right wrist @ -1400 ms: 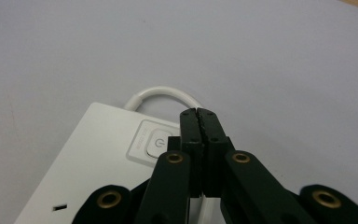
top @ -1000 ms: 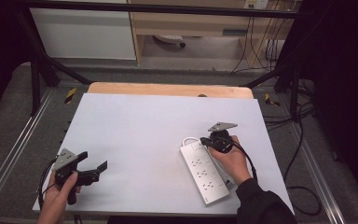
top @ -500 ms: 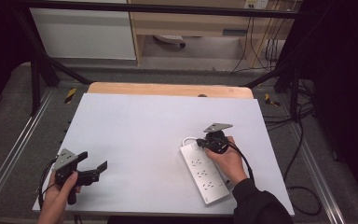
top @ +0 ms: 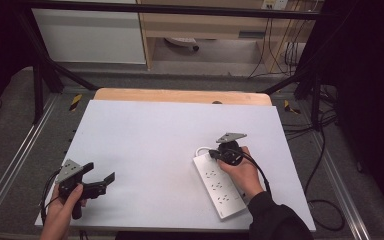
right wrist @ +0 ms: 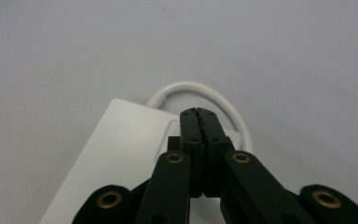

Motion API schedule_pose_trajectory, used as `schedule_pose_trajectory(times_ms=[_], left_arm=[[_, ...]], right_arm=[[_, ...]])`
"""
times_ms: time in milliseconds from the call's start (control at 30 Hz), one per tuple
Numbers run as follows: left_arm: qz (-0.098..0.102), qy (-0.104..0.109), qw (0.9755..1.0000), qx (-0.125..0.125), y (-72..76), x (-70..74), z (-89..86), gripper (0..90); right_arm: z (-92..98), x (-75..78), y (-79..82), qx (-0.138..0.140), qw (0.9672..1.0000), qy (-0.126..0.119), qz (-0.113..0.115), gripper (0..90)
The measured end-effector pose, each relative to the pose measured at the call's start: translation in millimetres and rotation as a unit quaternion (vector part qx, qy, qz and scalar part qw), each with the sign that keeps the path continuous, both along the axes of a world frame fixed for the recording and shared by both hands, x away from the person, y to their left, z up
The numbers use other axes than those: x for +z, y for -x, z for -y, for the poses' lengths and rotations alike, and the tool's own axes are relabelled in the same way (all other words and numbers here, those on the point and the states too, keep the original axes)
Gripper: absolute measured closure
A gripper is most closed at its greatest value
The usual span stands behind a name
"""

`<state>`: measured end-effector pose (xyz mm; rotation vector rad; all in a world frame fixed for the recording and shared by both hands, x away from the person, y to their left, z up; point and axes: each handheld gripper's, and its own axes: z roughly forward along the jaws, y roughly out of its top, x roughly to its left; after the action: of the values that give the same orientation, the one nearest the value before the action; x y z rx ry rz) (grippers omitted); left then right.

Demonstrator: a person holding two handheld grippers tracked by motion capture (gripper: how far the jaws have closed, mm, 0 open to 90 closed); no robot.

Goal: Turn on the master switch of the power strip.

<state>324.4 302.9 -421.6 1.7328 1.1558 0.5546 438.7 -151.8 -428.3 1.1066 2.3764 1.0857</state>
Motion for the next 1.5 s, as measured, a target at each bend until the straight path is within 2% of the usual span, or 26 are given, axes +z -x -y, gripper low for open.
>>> schedule_pose_trajectory(times_ms=[700,1500], left_arm=[[0.000,0.000,1.0000,0.000,0.2,0.2,0.0,8.6],[0.000,-0.003,1.0000,0.000,0.1,0.0,0.0,8.6]], right_arm=[[-3.5,-0.9,1.5,-0.007,0.9999,0.010,0.003,90.0],[-3.4,-2.0,1.1,-0.006,1.0000,0.007,0.001,90.0]])
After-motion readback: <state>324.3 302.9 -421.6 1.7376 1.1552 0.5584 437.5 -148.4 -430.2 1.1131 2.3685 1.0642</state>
